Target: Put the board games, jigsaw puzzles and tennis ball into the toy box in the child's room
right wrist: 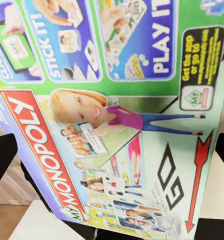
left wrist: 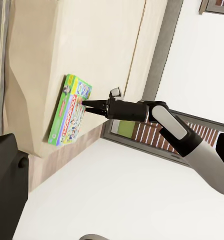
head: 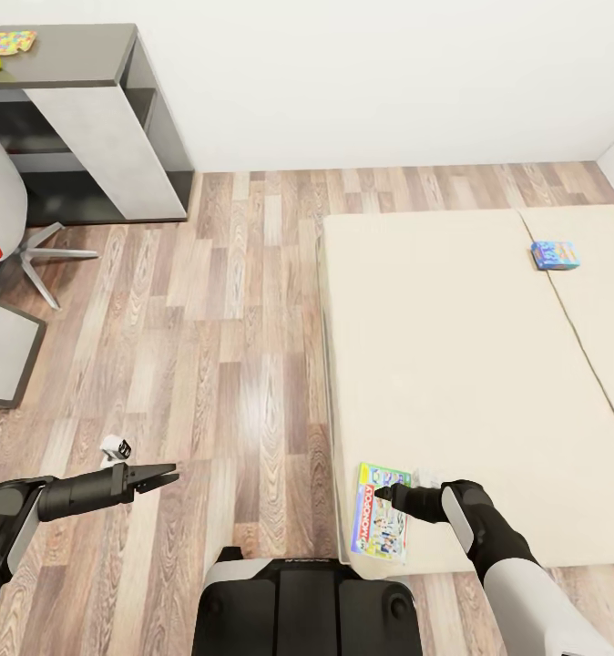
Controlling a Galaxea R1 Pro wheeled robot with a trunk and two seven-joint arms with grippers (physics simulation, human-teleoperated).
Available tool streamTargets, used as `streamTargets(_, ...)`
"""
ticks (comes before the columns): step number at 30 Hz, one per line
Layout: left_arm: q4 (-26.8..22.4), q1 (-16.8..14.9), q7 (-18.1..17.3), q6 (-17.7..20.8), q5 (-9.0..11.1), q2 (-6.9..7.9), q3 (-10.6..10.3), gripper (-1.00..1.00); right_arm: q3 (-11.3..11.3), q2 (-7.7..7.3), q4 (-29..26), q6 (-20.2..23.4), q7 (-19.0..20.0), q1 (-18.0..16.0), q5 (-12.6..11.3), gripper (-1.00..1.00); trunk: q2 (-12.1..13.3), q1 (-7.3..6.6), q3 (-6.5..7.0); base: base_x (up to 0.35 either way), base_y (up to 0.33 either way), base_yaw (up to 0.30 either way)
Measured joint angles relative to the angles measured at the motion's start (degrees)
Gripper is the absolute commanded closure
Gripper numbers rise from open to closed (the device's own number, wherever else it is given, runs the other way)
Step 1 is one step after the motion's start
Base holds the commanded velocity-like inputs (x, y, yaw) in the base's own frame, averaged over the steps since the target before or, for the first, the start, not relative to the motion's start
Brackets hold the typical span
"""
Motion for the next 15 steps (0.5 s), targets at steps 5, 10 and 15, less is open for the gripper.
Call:
streamTargets(5,0.0,0.0,0.0,0.0,0.0,0.00,0.0,-1.00,0.0,0.00,0.0,0.0,0.0,0.0,0.0,-1.00,0.0,0.00,0.00,0.000,0.005,0.000)
streamTargets(10,0.0,0.0,0.0,0.0,0.0,0.00,0.0,-1.00,0.0,0.00,0.0,0.0,0.0,0.0,0.0,-1.00,0.0,0.00,0.00,0.000,0.000,0.000)
streamTargets(15,0.0,0.0,0.0,0.0,0.0,0.00,0.0,-1.00,0.0,0.00,0.0,0.0,0.0,0.0,0.0,-1.00,0.0,0.00,0.00,0.000,0.000,0.000)
